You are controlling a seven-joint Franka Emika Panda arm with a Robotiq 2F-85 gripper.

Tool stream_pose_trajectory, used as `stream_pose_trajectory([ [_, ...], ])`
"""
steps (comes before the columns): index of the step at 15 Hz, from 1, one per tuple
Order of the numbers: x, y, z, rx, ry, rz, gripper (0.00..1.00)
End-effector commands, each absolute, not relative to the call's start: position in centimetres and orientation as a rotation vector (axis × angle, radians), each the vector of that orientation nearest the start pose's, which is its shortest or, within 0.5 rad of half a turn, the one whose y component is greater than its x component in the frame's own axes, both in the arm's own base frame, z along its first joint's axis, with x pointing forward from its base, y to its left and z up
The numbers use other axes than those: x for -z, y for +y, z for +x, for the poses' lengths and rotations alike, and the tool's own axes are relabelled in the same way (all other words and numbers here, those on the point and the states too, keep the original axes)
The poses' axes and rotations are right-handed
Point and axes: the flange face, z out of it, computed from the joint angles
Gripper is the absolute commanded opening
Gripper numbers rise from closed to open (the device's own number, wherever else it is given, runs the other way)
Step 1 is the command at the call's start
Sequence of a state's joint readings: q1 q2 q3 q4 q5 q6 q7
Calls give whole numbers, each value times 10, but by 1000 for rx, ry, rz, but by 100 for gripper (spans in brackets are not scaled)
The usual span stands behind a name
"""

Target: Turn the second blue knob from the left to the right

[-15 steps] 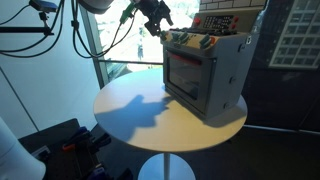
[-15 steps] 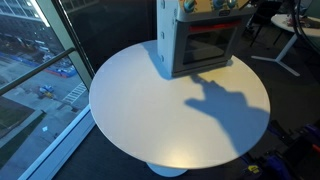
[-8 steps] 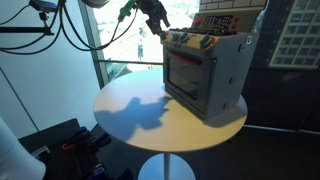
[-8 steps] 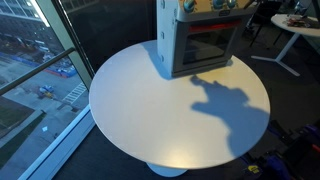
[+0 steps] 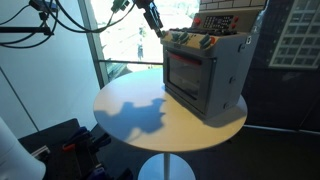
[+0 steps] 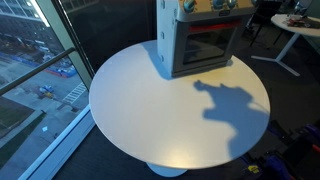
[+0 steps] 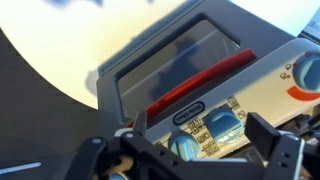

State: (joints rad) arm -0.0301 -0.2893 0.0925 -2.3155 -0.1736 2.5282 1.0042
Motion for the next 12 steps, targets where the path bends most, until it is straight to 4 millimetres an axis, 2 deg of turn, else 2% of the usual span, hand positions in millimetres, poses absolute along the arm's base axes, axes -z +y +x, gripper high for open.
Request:
stream_pose_trajectory([
  [1, -530, 35, 486, 657, 1023, -2796, 100],
  [6, -547, 30, 469, 549, 851, -2961, 100],
  [12, -568, 26, 446, 422, 701, -3060, 100],
])
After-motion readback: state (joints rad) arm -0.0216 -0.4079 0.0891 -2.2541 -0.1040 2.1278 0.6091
